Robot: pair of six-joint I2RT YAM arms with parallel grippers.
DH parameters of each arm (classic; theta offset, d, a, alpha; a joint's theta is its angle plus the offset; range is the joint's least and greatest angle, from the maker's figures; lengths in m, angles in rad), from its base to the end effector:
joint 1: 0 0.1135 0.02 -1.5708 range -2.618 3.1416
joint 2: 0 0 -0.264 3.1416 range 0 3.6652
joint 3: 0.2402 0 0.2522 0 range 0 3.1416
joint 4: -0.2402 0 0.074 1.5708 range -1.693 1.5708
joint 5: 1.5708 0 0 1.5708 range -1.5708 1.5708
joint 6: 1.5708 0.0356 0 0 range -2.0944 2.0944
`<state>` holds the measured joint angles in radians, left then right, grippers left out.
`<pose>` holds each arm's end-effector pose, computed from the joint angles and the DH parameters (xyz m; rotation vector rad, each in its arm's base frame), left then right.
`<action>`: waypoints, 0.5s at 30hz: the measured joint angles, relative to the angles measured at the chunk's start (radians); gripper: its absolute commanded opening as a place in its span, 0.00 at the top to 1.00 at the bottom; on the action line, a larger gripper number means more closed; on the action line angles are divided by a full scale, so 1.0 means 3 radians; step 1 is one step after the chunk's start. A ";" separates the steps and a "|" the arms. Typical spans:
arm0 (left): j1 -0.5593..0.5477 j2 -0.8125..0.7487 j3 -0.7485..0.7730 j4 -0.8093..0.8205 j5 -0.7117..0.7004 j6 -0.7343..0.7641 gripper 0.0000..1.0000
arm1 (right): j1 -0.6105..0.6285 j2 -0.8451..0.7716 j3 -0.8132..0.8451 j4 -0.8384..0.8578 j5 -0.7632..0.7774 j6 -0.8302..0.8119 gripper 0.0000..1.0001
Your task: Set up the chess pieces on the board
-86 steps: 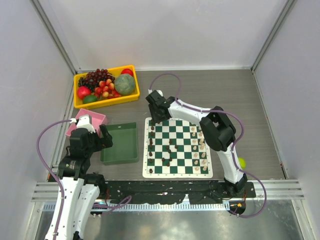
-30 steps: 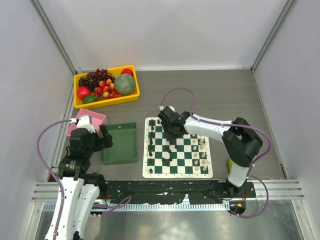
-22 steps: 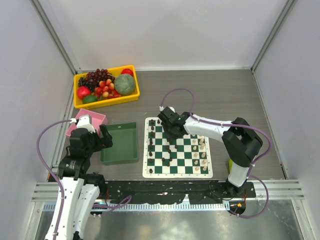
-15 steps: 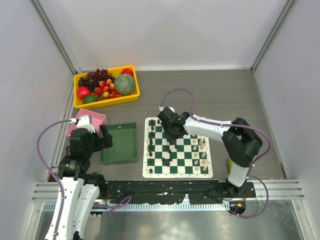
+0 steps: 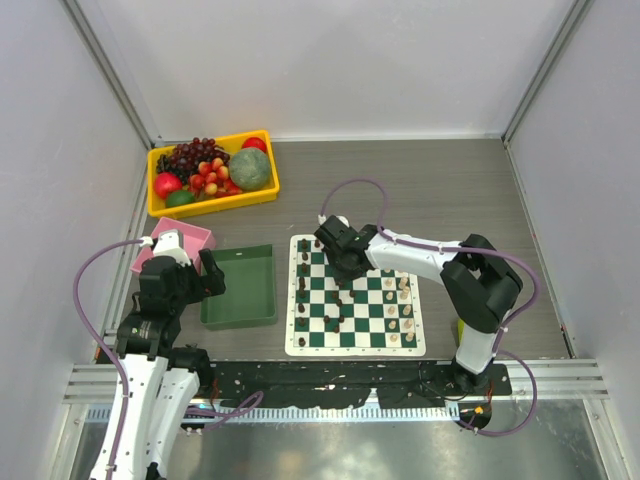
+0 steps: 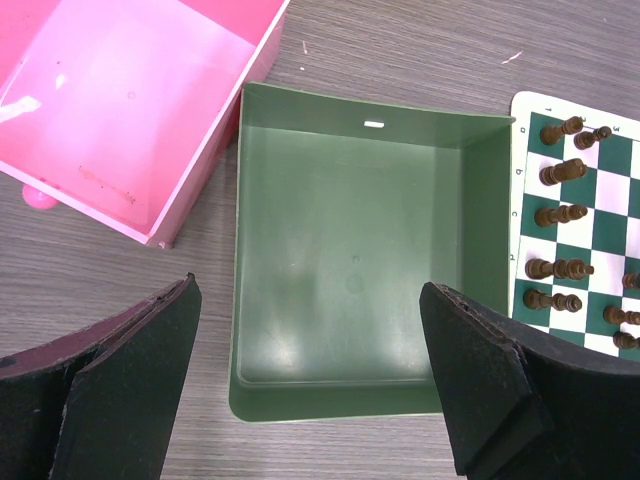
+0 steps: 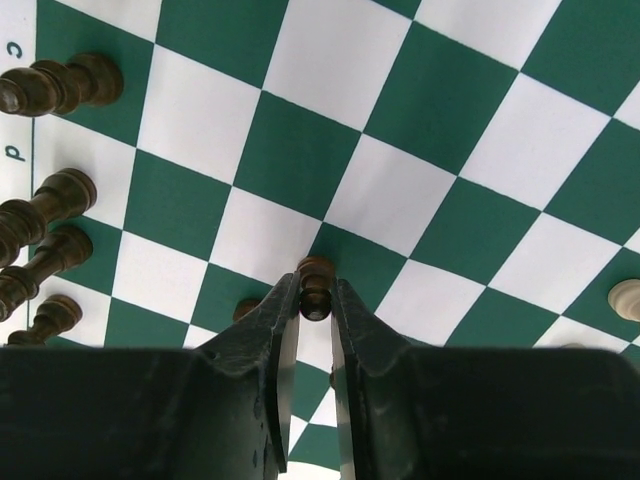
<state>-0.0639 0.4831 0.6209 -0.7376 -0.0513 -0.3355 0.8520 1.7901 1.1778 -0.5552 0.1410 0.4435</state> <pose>0.1109 -0.0053 0.2674 -0.3236 2.1506 -0.1729 0.2377 0.2641 0.1790 -0.5152 2.6817 0.1830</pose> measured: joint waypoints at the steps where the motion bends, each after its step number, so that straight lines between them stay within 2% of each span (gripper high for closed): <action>1: 0.0000 0.0000 0.0000 0.0000 0.0000 0.0000 0.01 | 0.0000 0.0009 0.0000 -0.0001 -0.0005 0.0001 0.80; 9: 0.0000 0.0000 -0.0001 0.0000 0.0000 0.0000 0.01 | 0.0017 0.0013 0.0027 -0.0006 -0.0010 -0.0003 0.82; 15: 0.0000 -0.0001 -0.0001 0.0000 0.0000 0.0000 0.01 | 0.0018 0.0048 0.0371 -0.0031 0.0042 -0.0053 0.82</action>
<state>-0.0639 0.4828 0.6205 -0.7376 -0.0513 -0.3355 0.8574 1.8046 1.2892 -0.5644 0.1535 0.4274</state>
